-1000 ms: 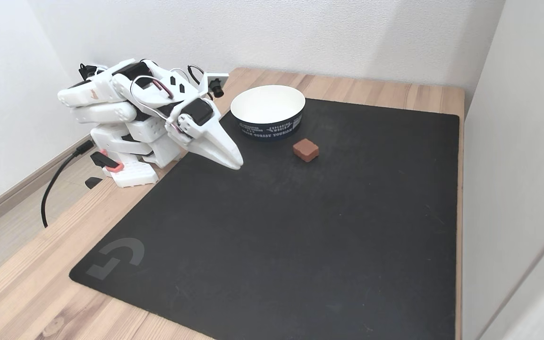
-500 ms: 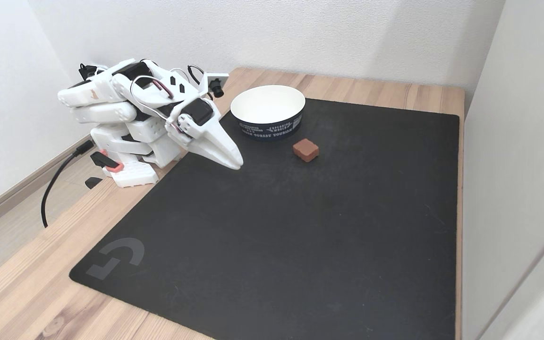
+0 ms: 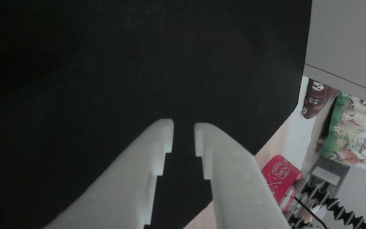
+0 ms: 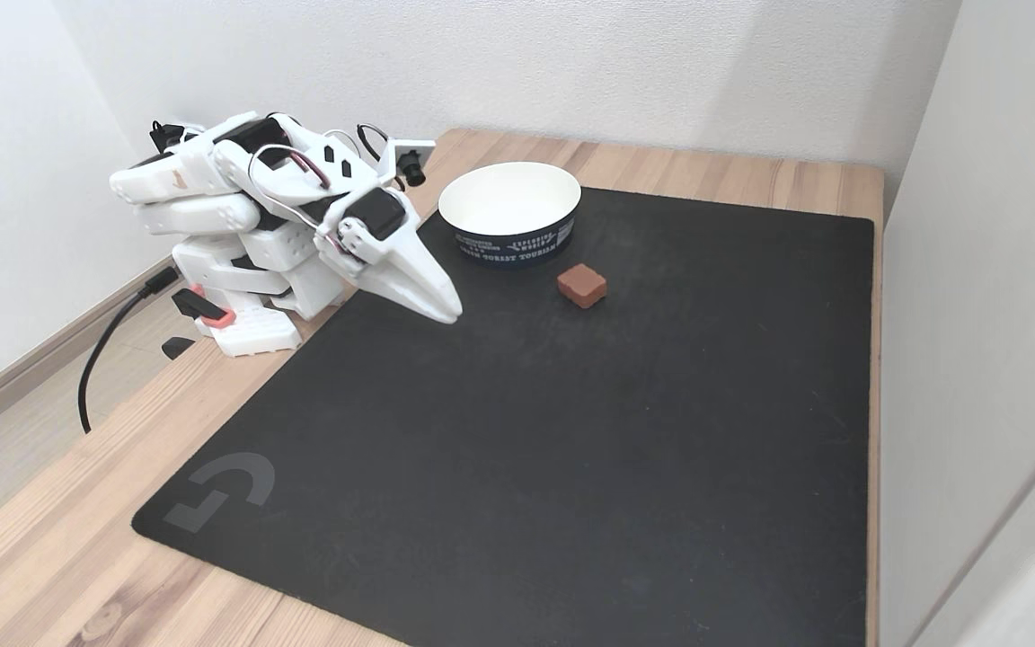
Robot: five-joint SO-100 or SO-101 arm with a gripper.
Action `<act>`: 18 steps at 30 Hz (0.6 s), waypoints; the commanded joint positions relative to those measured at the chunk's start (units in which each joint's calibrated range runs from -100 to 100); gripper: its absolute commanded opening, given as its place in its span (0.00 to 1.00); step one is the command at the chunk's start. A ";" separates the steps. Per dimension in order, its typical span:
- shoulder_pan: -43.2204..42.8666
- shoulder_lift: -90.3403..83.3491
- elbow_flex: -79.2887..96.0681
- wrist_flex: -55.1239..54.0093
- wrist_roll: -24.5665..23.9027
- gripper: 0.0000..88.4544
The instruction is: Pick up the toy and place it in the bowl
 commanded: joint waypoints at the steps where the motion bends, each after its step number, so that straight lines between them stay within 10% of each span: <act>1: -1.49 5.67 -6.15 -0.31 -0.14 0.03; 18: -10.10 51.11 -44.18 -6.83 -0.04 0.03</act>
